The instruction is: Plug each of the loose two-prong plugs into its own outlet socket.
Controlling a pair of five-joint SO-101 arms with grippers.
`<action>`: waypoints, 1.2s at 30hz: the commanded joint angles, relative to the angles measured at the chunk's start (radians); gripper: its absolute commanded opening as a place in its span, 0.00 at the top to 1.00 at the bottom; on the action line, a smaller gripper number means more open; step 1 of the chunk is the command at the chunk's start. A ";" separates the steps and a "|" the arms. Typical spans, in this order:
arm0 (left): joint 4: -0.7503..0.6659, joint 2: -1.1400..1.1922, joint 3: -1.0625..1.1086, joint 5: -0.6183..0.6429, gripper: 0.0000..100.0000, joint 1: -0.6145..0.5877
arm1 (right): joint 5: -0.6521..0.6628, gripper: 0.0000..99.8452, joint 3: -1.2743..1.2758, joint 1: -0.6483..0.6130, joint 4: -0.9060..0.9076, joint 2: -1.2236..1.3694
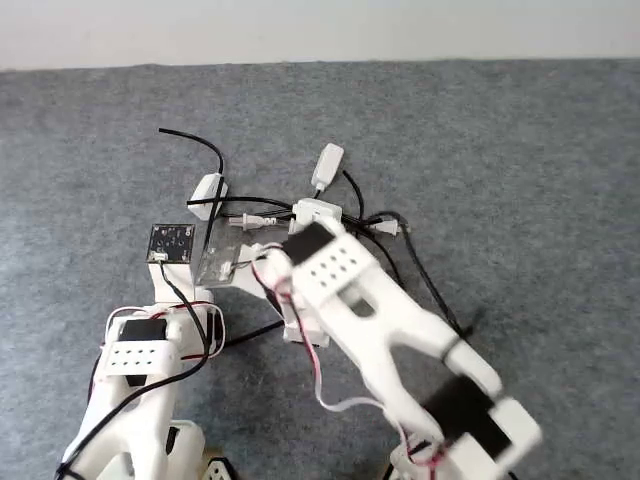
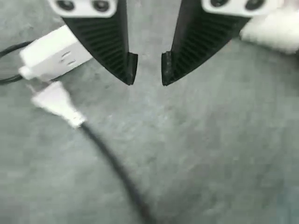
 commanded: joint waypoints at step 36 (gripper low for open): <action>-0.015 0.003 -0.070 -0.005 0.98 -0.206 | 0.123 0.80 0.189 -0.087 -0.608 0.163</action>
